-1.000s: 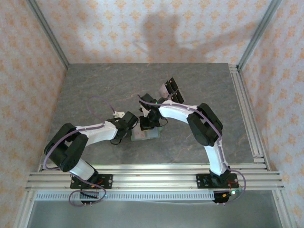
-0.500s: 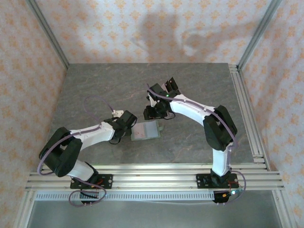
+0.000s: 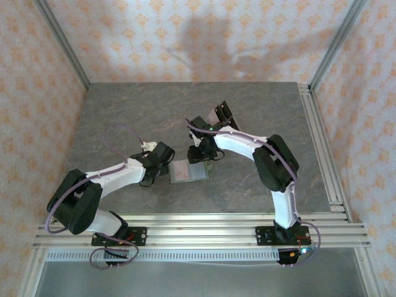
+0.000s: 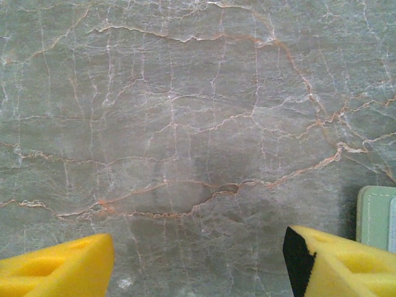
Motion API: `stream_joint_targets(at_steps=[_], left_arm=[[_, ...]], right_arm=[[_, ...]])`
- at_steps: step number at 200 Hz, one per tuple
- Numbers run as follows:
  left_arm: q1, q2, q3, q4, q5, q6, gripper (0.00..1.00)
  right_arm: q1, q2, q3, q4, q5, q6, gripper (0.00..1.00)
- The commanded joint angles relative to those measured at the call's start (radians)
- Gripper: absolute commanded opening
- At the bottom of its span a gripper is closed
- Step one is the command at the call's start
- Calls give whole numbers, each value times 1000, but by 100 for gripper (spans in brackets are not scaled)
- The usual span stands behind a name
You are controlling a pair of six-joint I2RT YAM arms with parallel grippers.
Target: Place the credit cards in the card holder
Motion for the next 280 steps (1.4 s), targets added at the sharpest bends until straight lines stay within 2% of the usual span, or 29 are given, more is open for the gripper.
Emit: stream_joint_targets(at_steps=[1, 45, 114, 179, 280], left_arm=[[9, -18, 0, -34, -21, -8, 74], [9, -17, -1, -28, -19, -8, 74], [9, -18, -13, -9, -4, -12, 74], [9, -28, -29, 21, 23, -11, 74], [-5, -259, -138, 80, 164, -14, 74]], right_arm=[[5, 20, -13, -24, 48, -25, 47], [5, 58, -18, -39, 25, -37, 48], [7, 46, -50, 11, -153, 23, 47], [8, 48, -49, 44, -259, 63, 46], [27, 83, 21, 40, -290, 89, 46]])
